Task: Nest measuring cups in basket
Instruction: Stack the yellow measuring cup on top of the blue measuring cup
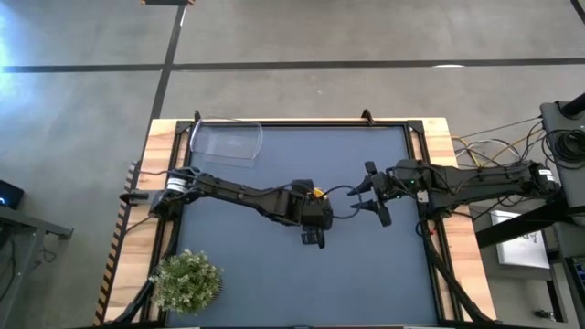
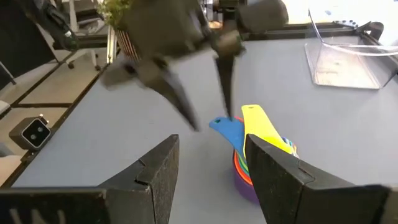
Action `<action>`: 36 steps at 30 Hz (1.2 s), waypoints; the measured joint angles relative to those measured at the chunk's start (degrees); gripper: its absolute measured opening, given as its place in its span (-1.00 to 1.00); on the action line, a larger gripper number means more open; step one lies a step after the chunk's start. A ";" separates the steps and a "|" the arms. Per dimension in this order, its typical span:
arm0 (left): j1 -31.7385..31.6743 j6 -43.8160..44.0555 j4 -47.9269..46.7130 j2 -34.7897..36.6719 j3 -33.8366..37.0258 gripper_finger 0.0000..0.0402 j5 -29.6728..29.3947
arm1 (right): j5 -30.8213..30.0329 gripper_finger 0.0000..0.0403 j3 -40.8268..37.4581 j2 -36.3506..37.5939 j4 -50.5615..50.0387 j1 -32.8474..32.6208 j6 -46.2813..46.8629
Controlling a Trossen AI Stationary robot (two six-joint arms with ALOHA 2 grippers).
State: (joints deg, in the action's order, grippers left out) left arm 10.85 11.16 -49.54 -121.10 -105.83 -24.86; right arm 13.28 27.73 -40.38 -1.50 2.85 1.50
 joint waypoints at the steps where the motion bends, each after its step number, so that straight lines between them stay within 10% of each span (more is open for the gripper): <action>1: -0.04 -0.86 1.30 0.15 -1.05 -0.16 2.26 | -0.01 -0.15 -0.05 0.00 -0.21 0.00 0.00; 9: -3.09 -1.81 1.03 2.37 -0.58 -0.18 3.97 | -0.01 -0.15 -0.16 0.00 -1.25 0.00 0.84; 20: -7.26 0.45 17.20 11.98 18.12 -0.29 7.93 | -2.59 -0.15 -0.27 -3.01 -0.66 -0.26 -0.02; 36: -13.93 12.05 34.53 24.84 44.56 -0.33 8.95 | -1.96 -0.18 3.78 -28.10 11.01 -3.05 -8.17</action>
State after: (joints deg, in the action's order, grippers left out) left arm -3.08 23.21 -15.00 -96.26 -61.27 -15.90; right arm 11.33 31.51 -68.48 9.51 -0.19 -6.67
